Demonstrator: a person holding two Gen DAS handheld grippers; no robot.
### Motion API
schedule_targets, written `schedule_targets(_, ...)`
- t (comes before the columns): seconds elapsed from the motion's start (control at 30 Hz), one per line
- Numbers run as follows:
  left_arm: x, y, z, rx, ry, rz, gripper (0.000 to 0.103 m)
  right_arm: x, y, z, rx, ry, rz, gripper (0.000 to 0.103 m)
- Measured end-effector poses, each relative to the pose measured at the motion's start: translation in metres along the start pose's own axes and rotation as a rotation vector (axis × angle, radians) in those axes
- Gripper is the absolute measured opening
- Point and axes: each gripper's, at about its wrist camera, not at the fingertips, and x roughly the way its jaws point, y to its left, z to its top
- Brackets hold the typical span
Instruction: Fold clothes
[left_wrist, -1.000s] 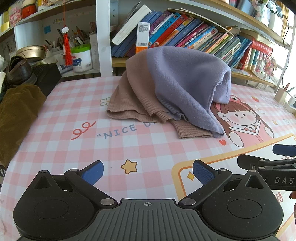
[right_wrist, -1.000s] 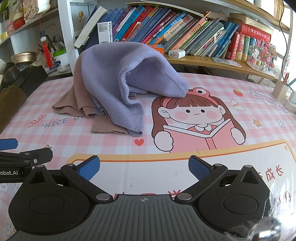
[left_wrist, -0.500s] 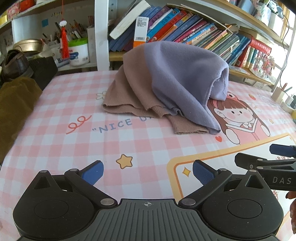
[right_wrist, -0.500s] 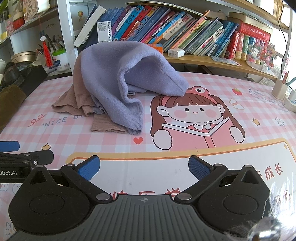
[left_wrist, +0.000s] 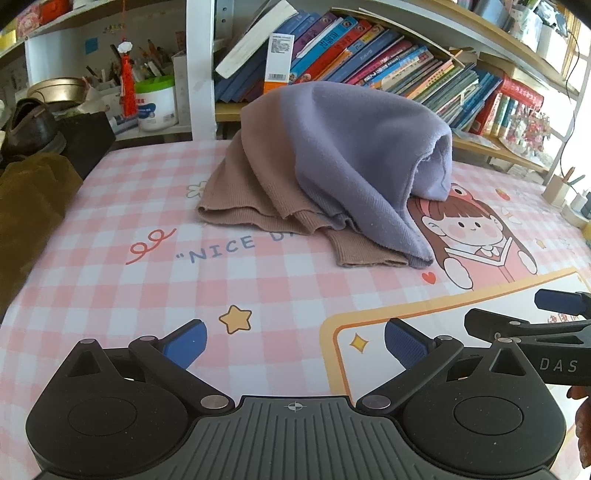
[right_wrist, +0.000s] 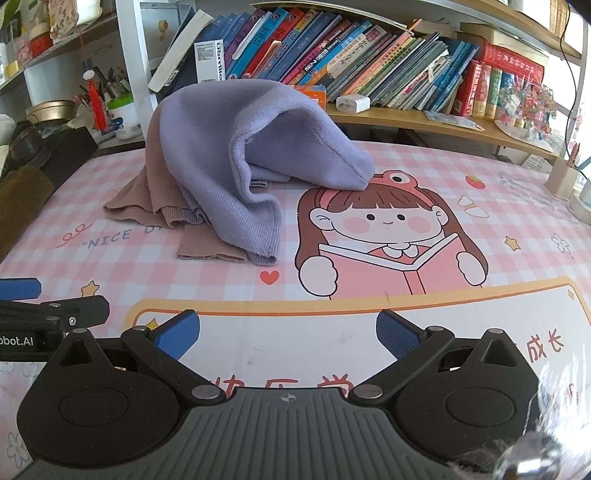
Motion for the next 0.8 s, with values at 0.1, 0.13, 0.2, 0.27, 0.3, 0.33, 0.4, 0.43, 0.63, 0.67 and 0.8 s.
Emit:
schedule_targets(0.1, -0.001, -0.008, 0.0, -0.011, -0.002, 0.018, 0.103, 0.001, -0.007, 0.001, -0.012, 0.001, 0.018, 0.103)
schedule_targets(0.13, -0.002, -0.011, 0.0, -0.017, -0.004, 0.025, 0.103, 0.001, -0.01, 0.002, -0.018, 0.001, 0.027, 0.103)
schedule_targets(0.2, -0.004, -0.018, 0.0, -0.027, -0.001, 0.032, 0.103, 0.002, -0.016, 0.003, -0.027, 0.005, 0.041, 0.103)
schedule_targets(0.27, -0.005, -0.026, -0.001, -0.038, 0.002, 0.036, 0.103, 0.001, -0.025, 0.006, -0.036, 0.005, 0.059, 0.103)
schedule_targets(0.3, -0.006, -0.03, -0.002, -0.045, 0.002, 0.036, 0.103, 0.0, -0.029, 0.007, -0.041, 0.004, 0.067, 0.103)
schedule_targets(0.33, -0.007, -0.034, -0.003, -0.053, 0.003, 0.037, 0.103, 0.0, -0.033, 0.008, -0.047, 0.004, 0.074, 0.103)
schedule_targets(0.4, -0.008, -0.042, -0.003, -0.068, -0.001, 0.049, 0.103, -0.001, -0.041, 0.01, -0.061, 0.003, 0.092, 0.103)
schedule_targets(0.43, -0.009, -0.046, -0.004, -0.076, -0.003, 0.055, 0.103, -0.002, -0.045, 0.01, -0.068, 0.003, 0.101, 0.103)
schedule_targets(0.63, -0.013, -0.072, -0.008, -0.116, -0.018, 0.098, 0.103, -0.004, -0.074, 0.012, -0.074, 0.012, 0.141, 0.103)
schedule_targets(0.67, -0.014, -0.075, -0.009, -0.122, -0.023, 0.098, 0.103, -0.004, -0.079, 0.012, -0.074, 0.013, 0.148, 0.103)
schedule_targets(0.8, -0.014, -0.093, -0.011, -0.135, -0.04, 0.112, 0.103, -0.004, -0.098, 0.01, -0.07, 0.022, 0.192, 0.103)
